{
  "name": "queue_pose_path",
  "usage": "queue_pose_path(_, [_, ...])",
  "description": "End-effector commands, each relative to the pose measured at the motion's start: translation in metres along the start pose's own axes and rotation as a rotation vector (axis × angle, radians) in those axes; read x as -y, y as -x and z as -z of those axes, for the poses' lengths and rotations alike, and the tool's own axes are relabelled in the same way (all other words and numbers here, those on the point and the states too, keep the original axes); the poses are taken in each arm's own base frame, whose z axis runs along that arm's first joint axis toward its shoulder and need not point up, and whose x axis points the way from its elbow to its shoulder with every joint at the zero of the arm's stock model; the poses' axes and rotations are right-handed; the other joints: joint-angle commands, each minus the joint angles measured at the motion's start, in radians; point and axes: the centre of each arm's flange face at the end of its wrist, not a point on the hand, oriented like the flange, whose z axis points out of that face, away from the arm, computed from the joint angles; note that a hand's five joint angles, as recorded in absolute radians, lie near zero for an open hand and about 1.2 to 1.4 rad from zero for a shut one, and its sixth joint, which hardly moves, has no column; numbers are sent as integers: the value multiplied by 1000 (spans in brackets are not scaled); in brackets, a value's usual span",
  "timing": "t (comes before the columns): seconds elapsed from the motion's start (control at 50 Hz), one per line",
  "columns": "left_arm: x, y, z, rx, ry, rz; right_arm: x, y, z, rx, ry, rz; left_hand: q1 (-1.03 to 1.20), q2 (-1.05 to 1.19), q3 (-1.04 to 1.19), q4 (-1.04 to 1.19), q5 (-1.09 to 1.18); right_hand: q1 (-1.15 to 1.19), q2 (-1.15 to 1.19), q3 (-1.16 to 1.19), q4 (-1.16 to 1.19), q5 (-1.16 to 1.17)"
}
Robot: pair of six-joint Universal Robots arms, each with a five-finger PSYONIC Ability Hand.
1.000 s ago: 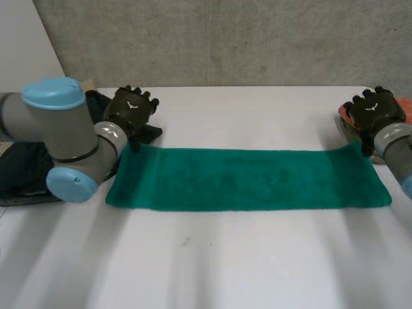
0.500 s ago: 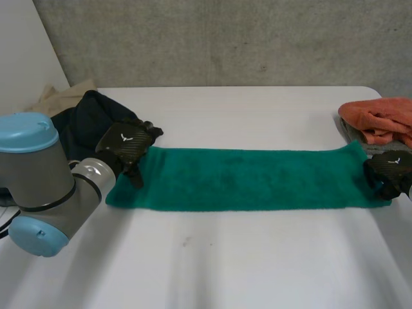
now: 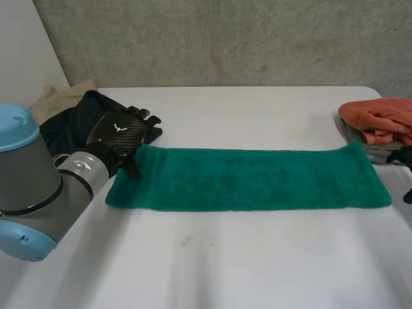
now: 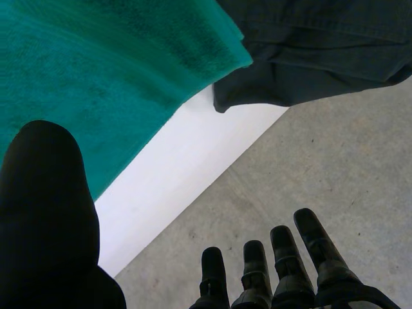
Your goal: Fold the laundry.
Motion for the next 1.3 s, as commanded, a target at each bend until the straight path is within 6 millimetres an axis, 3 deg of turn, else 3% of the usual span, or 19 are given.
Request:
queue_pose_path(0.02, [-1,-3,2,-10,5,53,8,19,-2,72,-29,-24,-22,-28,-35,-26,-50,55,62,59,70,91])
queue_pose_path(0.36, [-7,-4,3,-18,20,60,-16,36,-32,126,13,-29,-22,-28,-35,-26,-50,272,279,276,287,308])
queue_pose_path(0.4, [-7,-5,3,-18,16,59,-16,35,-35,125,12,-24,-22,-28,-35,-26,-50,830,837,834,845,866])
queue_pose_path(0.42, [-7,-4,3,-17,13,59,-16,34,-36,120,11,-21,-22,-28,-35,-26,-50,943,950,947,957,979])
queue_pose_path(0.52, [-5,-4,3,-11,2,56,-19,23,-37,27,12,10,-22,-28,-35,-26,-50,944,951,948,958,980])
queue_pose_path(0.6, [3,-1,7,-1,-21,52,-9,6,-31,-81,5,59,-22,-28,-35,-26,-50,944,951,948,958,980])
queue_pose_path(0.7, [10,2,11,8,-42,48,-1,-46,-15,-253,28,158,-22,-28,-35,-26,-50,944,951,948,958,980])
queue_pose_path(0.8, [10,2,14,10,-41,48,5,-56,-12,-292,59,277,-22,-28,-35,-26,-50,944,951,948,958,980])
queue_pose_path(0.88, [12,3,17,13,-45,49,52,-17,-13,-227,-58,345,-22,-28,-35,-26,-50,944,951,948,958,980])
queue_pose_path(0.9, [13,4,19,16,-49,48,79,7,-12,-187,-138,370,-22,-28,-35,-26,-50,944,951,948,958,980])
queue_pose_path(0.94, [14,4,20,17,-51,48,100,31,-10,-142,-206,384,-22,-28,-35,-26,-50,944,951,948,958,980])
queue_pose_path(1.02, [18,5,25,22,-63,45,141,98,-2,-5,-366,423,-22,-28,-35,-26,-50,944,951,948,958,980])
queue_pose_path(1.04, [19,5,26,23,-65,46,157,134,4,70,-442,451,-22,-28,-35,-26,-50,944,951,948,958,980])
queue_pose_path(1.08, [20,5,29,24,-67,46,169,173,12,152,-520,478,-22,-28,-35,-26,-50,944,951,948,958,980])
queue_pose_path(1.1, [20,5,30,24,-67,46,172,211,18,240,-578,497,-22,-28,-35,-26,-50,944,951,948,958,980])
queue_pose_path(1.16, [19,6,33,29,-64,45,172,266,28,361,-653,525,-22,-28,-35,-26,-50,944,951,948,958,980])
queue_pose_path(1.18, [18,5,34,28,-62,46,166,297,34,433,-674,538,-22,-28,-35,-26,-50,944,951,948,958,980])
queue_pose_path(1.26, [13,3,37,25,-45,49,138,351,42,571,-658,566,-22,-28,-35,-26,-50,944,951,948,958,980])
queue_pose_path(1.3, [10,1,39,20,-34,52,124,365,40,600,-632,579,-22,-28,-35,-26,-50,944,951,948,958,980])
